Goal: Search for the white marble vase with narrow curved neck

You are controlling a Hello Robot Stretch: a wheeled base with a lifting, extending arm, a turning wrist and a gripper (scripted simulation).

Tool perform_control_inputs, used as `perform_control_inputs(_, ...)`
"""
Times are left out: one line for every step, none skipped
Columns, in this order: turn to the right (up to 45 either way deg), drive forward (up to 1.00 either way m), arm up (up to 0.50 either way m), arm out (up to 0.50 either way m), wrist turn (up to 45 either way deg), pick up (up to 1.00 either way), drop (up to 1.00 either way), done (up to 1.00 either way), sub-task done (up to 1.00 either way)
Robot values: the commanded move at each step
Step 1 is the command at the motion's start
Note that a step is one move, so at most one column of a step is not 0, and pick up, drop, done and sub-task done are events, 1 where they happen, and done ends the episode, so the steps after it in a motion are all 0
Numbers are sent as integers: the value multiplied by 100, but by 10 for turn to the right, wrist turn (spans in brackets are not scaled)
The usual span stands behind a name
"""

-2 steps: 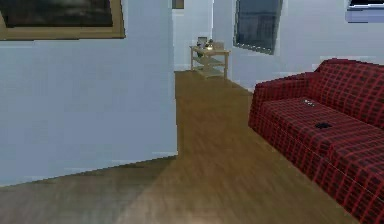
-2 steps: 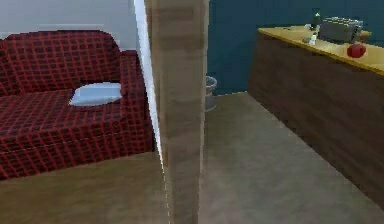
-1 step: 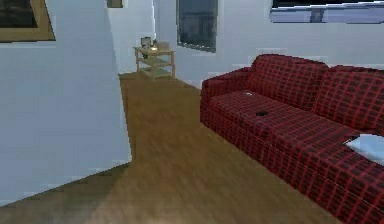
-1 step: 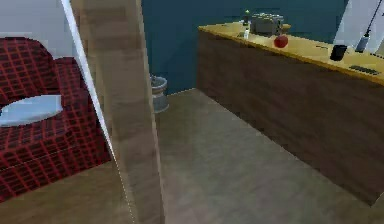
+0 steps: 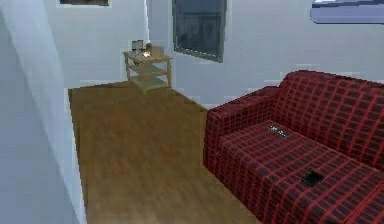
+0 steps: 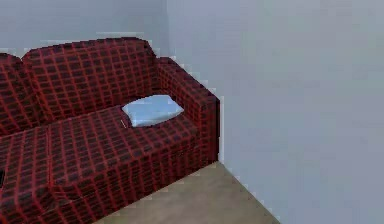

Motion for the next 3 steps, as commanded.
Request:
perform_control_inputs(0,100,0,0,0,0,0,0,0)
perform_control_inputs(-300,0,0,0,0,0,0,0,0)
perform_control_inputs(0,100,0,0,0,0,0,0,0)
